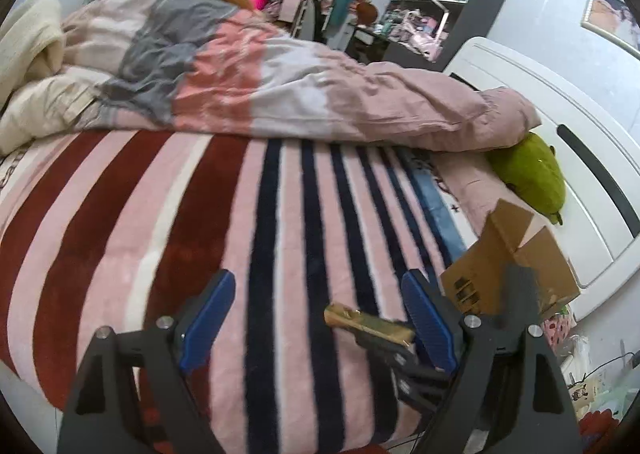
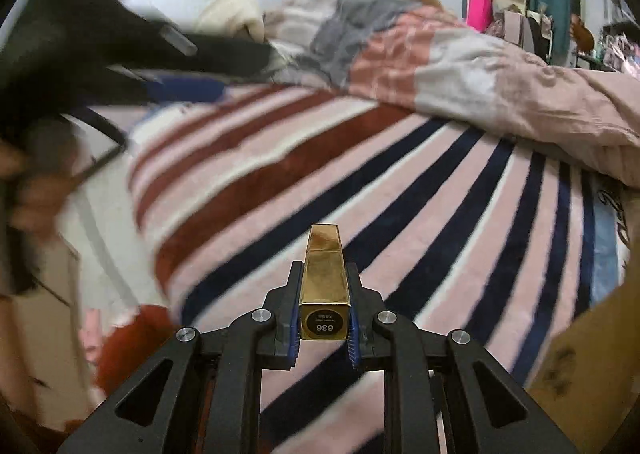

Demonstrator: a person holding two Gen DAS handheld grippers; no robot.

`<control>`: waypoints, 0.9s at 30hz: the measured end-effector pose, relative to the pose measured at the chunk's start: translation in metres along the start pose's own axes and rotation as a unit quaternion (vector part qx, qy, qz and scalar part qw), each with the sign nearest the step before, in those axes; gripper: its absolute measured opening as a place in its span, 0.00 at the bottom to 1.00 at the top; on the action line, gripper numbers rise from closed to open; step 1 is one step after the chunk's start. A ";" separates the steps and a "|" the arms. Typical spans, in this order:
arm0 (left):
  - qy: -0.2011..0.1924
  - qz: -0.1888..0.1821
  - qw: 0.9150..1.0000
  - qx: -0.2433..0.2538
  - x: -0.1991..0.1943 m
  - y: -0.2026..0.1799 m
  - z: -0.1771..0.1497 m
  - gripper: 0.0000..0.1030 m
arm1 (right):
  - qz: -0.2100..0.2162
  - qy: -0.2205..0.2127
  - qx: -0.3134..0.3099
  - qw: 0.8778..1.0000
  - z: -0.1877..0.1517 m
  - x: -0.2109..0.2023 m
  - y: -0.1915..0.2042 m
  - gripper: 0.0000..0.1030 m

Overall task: Organize rigid objects
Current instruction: 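Carry the gold bar into the cardboard box and release it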

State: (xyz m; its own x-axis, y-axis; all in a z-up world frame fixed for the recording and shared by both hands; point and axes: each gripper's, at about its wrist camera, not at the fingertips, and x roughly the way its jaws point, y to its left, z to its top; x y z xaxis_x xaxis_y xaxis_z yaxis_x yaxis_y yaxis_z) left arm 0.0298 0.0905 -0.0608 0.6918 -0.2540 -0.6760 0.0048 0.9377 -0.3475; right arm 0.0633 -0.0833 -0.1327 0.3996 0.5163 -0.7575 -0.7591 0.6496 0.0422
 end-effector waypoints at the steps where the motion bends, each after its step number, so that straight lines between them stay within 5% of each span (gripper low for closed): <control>1: 0.003 0.005 1.000 -0.003 0.001 0.007 -0.003 0.81 | -0.009 0.009 0.003 1.000 -0.003 0.018 -0.003 0.13; 7: 0.026 0.010 1.000 -0.009 0.016 0.025 -0.015 0.81 | -0.011 0.061 0.021 0.998 -0.023 0.058 -0.017 0.14; 12: 0.036 -0.001 0.999 -0.003 0.025 0.019 -0.014 0.81 | -0.026 0.061 0.018 0.998 -0.017 0.061 -0.016 0.13; 17: 0.033 -0.056 0.998 0.014 0.022 -0.011 -0.004 0.79 | -0.014 0.000 0.018 1.000 0.005 0.017 -0.009 0.13; 19: 0.027 -0.088 0.995 0.030 0.021 -0.036 0.006 0.71 | 0.003 -0.035 0.026 0.999 0.019 -0.019 -0.011 0.13; 23: 0.021 -0.150 0.987 0.061 0.025 -0.090 0.031 0.38 | 0.012 -0.094 0.036 0.995 0.035 -0.081 -0.024 0.13; 27: 0.033 -0.194 0.977 0.088 0.042 -0.144 0.045 0.32 | -0.008 -0.129 0.061 0.990 0.025 -0.128 -0.053 0.13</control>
State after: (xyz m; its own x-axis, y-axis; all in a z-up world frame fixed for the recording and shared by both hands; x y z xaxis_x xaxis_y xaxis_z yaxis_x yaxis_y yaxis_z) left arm 0.0911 -0.0443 -0.0099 0.5646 -0.6072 -0.5591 0.3854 0.7930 -0.4719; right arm 0.0652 -0.1698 -0.0219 0.5414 0.6201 -0.5678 -0.6895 0.7139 0.1223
